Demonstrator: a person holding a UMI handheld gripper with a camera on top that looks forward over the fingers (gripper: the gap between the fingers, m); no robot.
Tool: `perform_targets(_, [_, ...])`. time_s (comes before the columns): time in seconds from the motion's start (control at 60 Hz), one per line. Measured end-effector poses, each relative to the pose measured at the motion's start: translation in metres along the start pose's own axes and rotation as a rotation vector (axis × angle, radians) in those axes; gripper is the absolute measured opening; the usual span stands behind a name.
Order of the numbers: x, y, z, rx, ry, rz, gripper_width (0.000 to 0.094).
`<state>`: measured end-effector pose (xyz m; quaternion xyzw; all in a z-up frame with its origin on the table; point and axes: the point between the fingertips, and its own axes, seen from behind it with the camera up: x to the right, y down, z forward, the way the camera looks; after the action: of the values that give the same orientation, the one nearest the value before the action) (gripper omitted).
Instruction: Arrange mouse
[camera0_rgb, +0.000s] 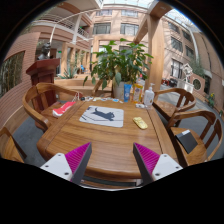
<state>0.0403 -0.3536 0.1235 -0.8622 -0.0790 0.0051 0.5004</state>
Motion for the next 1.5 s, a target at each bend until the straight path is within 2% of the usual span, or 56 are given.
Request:
perform_targets(0.183, [0.073,0.034,0.062,-0.080,0.090,0.061,0.0851])
perform_targets(0.45, [0.168,0.014,0.170,-0.077,0.189,0.094,0.0853])
perform_targets(0.833, [0.197,-0.009,0.305,-0.106,0.161,0.050,0.0848])
perform_targets(1.033, [0.197,-0.025,0.339,-0.106,0.139,0.094,0.0747])
perform_targets(1.1, [0.193,-0.026,0.347,-0.114,0.118,0.133,0.0647])
perform_targets(1.167, [0.193,-0.027,0.349,-0.117,0.125,0.140,0.0590])
perform_targets(1.2, [0.187,-0.028,0.350,-0.116,0.110,0.131,0.0474])
perform_targets(1.5, [0.191,-0.031,0.347,-0.106,0.206,0.116,0.0333])
